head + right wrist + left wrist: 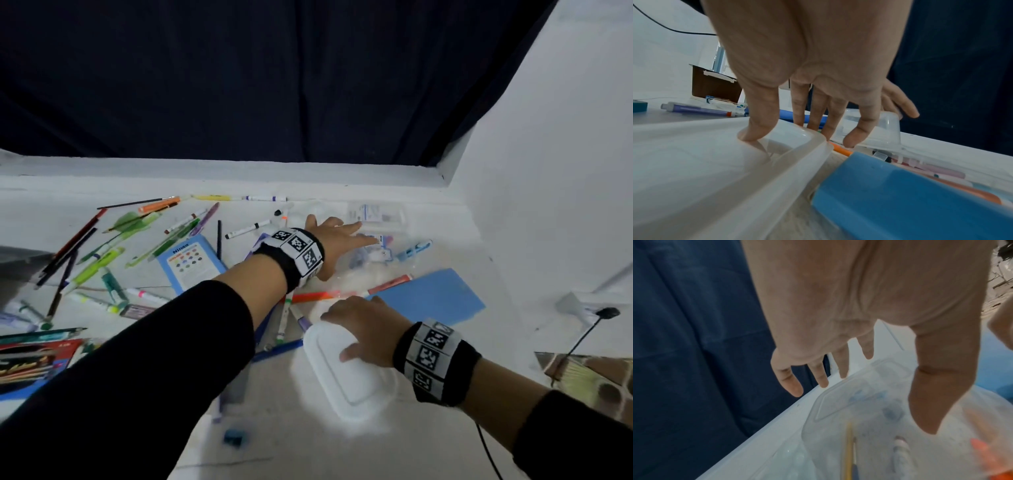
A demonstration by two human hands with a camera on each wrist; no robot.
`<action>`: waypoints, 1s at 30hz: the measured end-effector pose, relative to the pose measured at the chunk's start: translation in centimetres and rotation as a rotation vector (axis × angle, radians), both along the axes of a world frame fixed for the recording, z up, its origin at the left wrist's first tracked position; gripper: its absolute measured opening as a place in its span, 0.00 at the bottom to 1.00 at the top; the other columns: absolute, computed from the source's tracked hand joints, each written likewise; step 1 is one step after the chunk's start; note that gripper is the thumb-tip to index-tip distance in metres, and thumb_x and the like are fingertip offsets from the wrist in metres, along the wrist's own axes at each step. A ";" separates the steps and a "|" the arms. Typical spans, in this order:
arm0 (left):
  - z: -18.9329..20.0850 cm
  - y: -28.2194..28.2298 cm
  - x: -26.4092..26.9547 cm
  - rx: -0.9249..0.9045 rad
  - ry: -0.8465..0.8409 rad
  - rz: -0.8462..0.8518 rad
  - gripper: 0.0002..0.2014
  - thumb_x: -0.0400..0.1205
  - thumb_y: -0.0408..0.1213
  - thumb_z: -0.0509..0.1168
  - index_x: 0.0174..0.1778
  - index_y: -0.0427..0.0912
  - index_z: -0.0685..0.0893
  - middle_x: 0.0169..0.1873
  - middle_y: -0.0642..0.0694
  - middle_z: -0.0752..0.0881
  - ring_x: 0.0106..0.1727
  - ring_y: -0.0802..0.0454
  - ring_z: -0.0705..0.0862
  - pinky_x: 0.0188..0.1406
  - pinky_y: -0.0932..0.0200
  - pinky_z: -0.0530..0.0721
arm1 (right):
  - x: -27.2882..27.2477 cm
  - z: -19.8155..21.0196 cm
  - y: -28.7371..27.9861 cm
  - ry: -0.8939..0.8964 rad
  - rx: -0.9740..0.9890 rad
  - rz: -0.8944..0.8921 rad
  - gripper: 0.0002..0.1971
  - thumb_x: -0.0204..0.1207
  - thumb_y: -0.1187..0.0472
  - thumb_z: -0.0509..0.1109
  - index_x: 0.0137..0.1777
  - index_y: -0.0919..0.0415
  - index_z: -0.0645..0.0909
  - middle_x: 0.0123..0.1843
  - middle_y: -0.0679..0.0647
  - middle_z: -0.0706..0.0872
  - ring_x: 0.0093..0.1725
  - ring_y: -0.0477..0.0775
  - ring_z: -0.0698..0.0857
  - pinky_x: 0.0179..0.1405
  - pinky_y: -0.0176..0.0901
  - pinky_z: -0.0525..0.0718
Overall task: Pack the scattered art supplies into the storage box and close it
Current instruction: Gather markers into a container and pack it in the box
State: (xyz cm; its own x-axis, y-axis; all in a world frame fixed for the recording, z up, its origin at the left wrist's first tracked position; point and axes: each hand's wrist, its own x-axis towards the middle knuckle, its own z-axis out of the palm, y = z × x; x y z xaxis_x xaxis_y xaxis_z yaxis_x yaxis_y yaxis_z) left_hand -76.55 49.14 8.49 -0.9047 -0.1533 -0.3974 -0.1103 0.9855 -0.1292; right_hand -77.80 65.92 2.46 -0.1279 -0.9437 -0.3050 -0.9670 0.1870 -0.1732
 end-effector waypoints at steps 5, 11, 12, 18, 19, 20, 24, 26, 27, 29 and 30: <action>-1.1 -0.6 -0.1 -0.001 0.050 0.002 0.47 0.72 0.27 0.70 0.82 0.70 0.59 0.85 0.54 0.58 0.83 0.44 0.56 0.68 0.37 0.62 | -0.5 -0.2 0.6 0.016 -0.041 -0.020 0.38 0.72 0.45 0.76 0.80 0.51 0.67 0.77 0.49 0.71 0.76 0.53 0.67 0.72 0.55 0.68; -0.6 -1.8 1.0 0.001 0.153 0.011 0.46 0.72 0.31 0.72 0.81 0.68 0.60 0.83 0.53 0.63 0.80 0.45 0.63 0.67 0.38 0.64 | -1.3 0.7 2.6 -0.165 -0.281 -0.117 0.40 0.63 0.48 0.83 0.76 0.50 0.74 0.66 0.46 0.75 0.64 0.52 0.75 0.65 0.48 0.75; -0.4 -2.1 1.4 0.008 0.193 0.010 0.46 0.71 0.33 0.73 0.80 0.69 0.60 0.82 0.54 0.64 0.79 0.46 0.64 0.67 0.38 0.65 | -1.3 1.0 2.8 -0.195 -0.318 -0.143 0.39 0.62 0.49 0.84 0.75 0.49 0.75 0.63 0.44 0.73 0.62 0.52 0.77 0.63 0.49 0.77; 2.6 -3.1 5.2 0.196 0.489 0.137 0.45 0.62 0.48 0.79 0.74 0.64 0.65 0.69 0.53 0.71 0.70 0.48 0.70 0.65 0.44 0.67 | -0.1 3.6 3.0 -0.312 -0.549 -0.209 0.18 0.73 0.64 0.74 0.61 0.50 0.79 0.59 0.47 0.77 0.58 0.53 0.81 0.60 0.47 0.79; 3.0 -3.4 6.2 0.280 0.557 0.178 0.44 0.60 0.50 0.80 0.72 0.63 0.66 0.66 0.53 0.73 0.68 0.48 0.73 0.65 0.44 0.71 | 0.3 4.0 3.0 -0.332 -0.593 -0.194 0.16 0.73 0.66 0.73 0.58 0.52 0.79 0.56 0.48 0.80 0.56 0.52 0.81 0.58 0.47 0.79; 3.5 -3.6 7.4 0.375 0.635 0.211 0.44 0.59 0.50 0.80 0.71 0.62 0.67 0.64 0.53 0.74 0.66 0.49 0.75 0.65 0.43 0.74 | 0.8 4.4 3.1 -0.350 -0.619 -0.180 0.14 0.72 0.67 0.72 0.56 0.53 0.80 0.53 0.48 0.83 0.53 0.50 0.82 0.56 0.46 0.79; 4.4 -4.3 12.9 0.758 0.879 0.347 0.44 0.61 0.39 0.87 0.70 0.54 0.70 0.66 0.57 0.79 0.66 0.68 0.77 0.61 0.69 0.78 | 3.1 4.9 3.9 -0.408 -0.651 -0.180 0.10 0.72 0.68 0.72 0.50 0.55 0.80 0.46 0.43 0.85 0.47 0.41 0.81 0.50 0.34 0.77; 4.3 -4.2 15.7 0.977 0.921 0.441 0.46 0.59 0.37 0.87 0.71 0.54 0.72 0.67 0.61 0.80 0.67 0.74 0.77 0.62 0.67 0.78 | 3.8 4.7 4.2 -0.413 -0.672 -0.212 0.10 0.72 0.68 0.73 0.49 0.55 0.81 0.45 0.41 0.85 0.47 0.40 0.81 0.49 0.32 0.77; 4.1 -4.1 16.9 1.114 0.949 0.485 0.46 0.57 0.38 0.87 0.71 0.54 0.73 0.67 0.60 0.82 0.68 0.69 0.79 0.64 0.59 0.80 | 4.0 4.6 4.2 -0.420 -0.680 -0.237 0.10 0.72 0.68 0.73 0.49 0.55 0.81 0.45 0.40 0.85 0.46 0.39 0.81 0.48 0.31 0.76; 3.5 -3.7 19.4 1.401 1.015 0.554 0.49 0.53 0.39 0.87 0.72 0.54 0.74 0.65 0.52 0.85 0.69 0.56 0.83 0.67 0.46 0.83 | 4.6 4.4 4.1 -0.447 -0.678 -0.290 0.10 0.72 0.69 0.74 0.47 0.54 0.81 0.43 0.40 0.84 0.45 0.41 0.81 0.45 0.29 0.75; 3.1 -3.5 20.6 1.530 1.042 0.574 0.52 0.52 0.39 0.88 0.74 0.55 0.73 0.63 0.49 0.87 0.67 0.51 0.85 0.65 0.44 0.85 | 5.1 4.3 4.0 -0.459 -0.673 -0.318 0.10 0.71 0.69 0.74 0.46 0.54 0.81 0.43 0.40 0.84 0.45 0.43 0.81 0.44 0.30 0.76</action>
